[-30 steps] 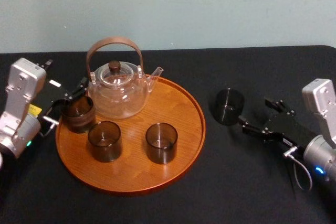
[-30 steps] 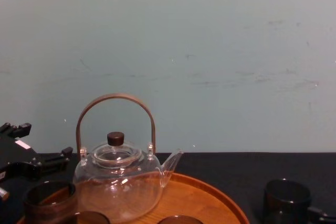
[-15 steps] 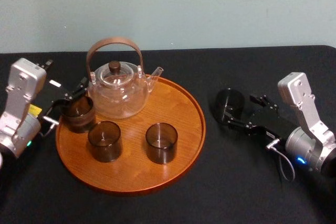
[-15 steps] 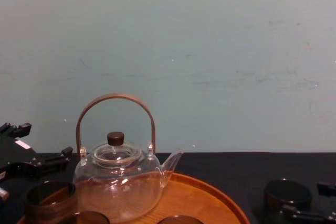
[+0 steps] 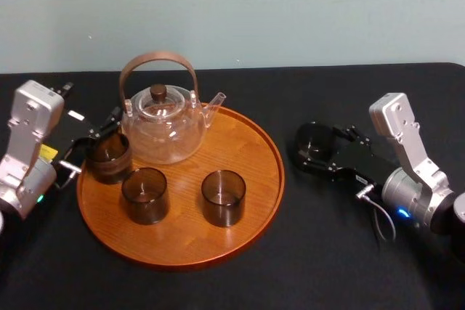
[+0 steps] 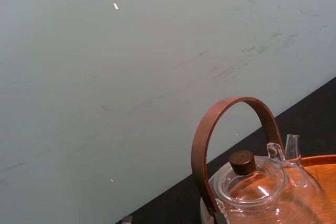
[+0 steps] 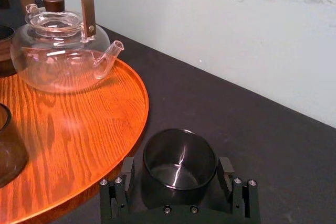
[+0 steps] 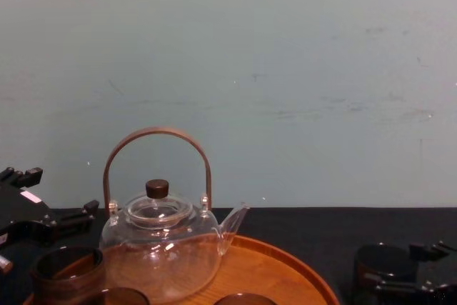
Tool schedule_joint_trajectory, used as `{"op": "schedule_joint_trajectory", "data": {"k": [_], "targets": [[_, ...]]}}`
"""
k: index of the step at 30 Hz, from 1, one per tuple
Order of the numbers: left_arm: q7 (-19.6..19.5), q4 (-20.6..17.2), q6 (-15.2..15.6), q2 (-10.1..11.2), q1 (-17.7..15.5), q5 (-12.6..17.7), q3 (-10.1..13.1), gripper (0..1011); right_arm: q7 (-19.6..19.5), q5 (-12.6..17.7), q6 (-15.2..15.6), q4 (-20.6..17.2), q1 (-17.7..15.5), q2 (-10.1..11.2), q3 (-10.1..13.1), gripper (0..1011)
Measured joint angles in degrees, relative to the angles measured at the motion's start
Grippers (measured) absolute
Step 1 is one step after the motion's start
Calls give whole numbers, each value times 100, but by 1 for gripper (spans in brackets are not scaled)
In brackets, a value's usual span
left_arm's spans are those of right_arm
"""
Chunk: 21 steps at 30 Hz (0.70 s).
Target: Pick up the glass from the table and place it on the tray.
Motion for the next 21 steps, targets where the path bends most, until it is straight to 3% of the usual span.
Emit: {"op": "schedule_joint_trajectory", "data": {"k": [8,21], "targets": [[0,0,0,0,0,0,0,1002,32,10,113,225,177,-84,-45,1002],[0,0,0,0,0,0,0,1001,20,24,164,278,223,-104,-64,1002]]}}
